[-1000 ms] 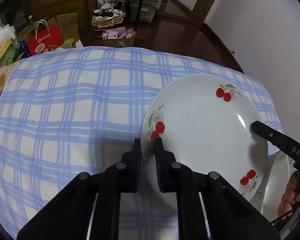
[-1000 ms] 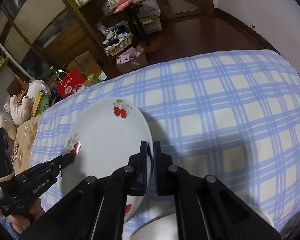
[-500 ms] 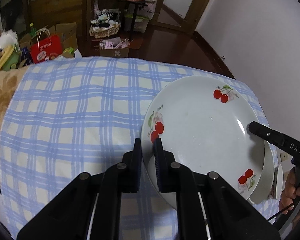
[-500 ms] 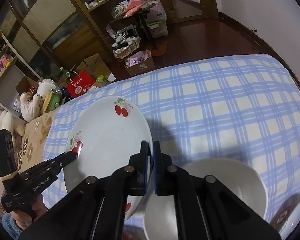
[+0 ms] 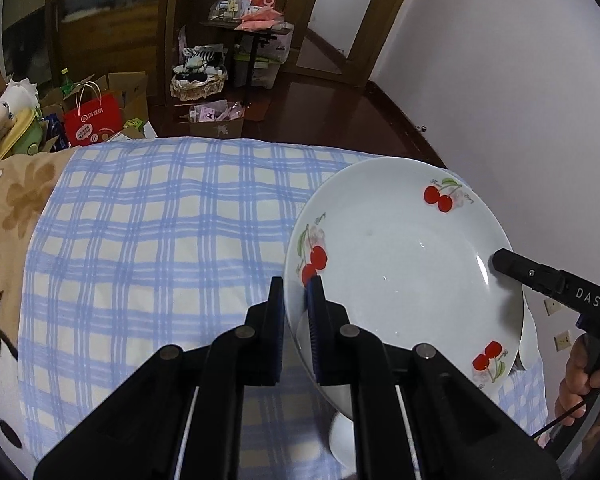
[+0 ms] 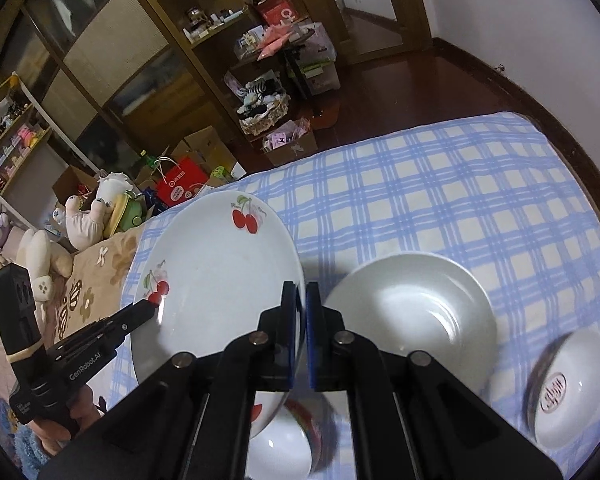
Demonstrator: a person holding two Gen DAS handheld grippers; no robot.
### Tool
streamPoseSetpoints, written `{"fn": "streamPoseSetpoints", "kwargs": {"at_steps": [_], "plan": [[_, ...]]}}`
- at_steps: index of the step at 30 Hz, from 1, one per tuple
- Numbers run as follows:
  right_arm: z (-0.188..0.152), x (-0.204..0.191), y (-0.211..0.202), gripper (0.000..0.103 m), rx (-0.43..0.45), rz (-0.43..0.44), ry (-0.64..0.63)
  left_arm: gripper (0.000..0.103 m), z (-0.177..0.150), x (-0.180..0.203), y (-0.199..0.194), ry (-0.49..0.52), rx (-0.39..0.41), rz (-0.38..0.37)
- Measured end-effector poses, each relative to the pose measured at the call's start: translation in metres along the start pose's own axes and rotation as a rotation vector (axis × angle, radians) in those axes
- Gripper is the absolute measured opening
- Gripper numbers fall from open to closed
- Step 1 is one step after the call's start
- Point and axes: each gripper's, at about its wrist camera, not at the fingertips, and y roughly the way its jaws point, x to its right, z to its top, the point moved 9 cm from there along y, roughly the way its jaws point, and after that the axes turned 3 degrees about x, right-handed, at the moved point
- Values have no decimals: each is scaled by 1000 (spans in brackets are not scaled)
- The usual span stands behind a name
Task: Organize plates and bowls
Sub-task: 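Lift the cherry plate with both grippers and carry it to the plate stack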
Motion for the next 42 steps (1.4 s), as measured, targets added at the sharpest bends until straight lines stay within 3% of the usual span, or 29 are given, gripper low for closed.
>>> {"fn": "streamPoseSetpoints", "kwargs": {"at_steps": [7,23,42], "plan": [[-29,6,-28,6,0,-18,20,11,-30,13,-25,19,-2,1],[-94,9,-90,6,23,37,71,10,-82,33,-93,80,43,-7],[-177,7,-107,6,-52,23,33,10,-158,27,-115,97,-32,24]]}}
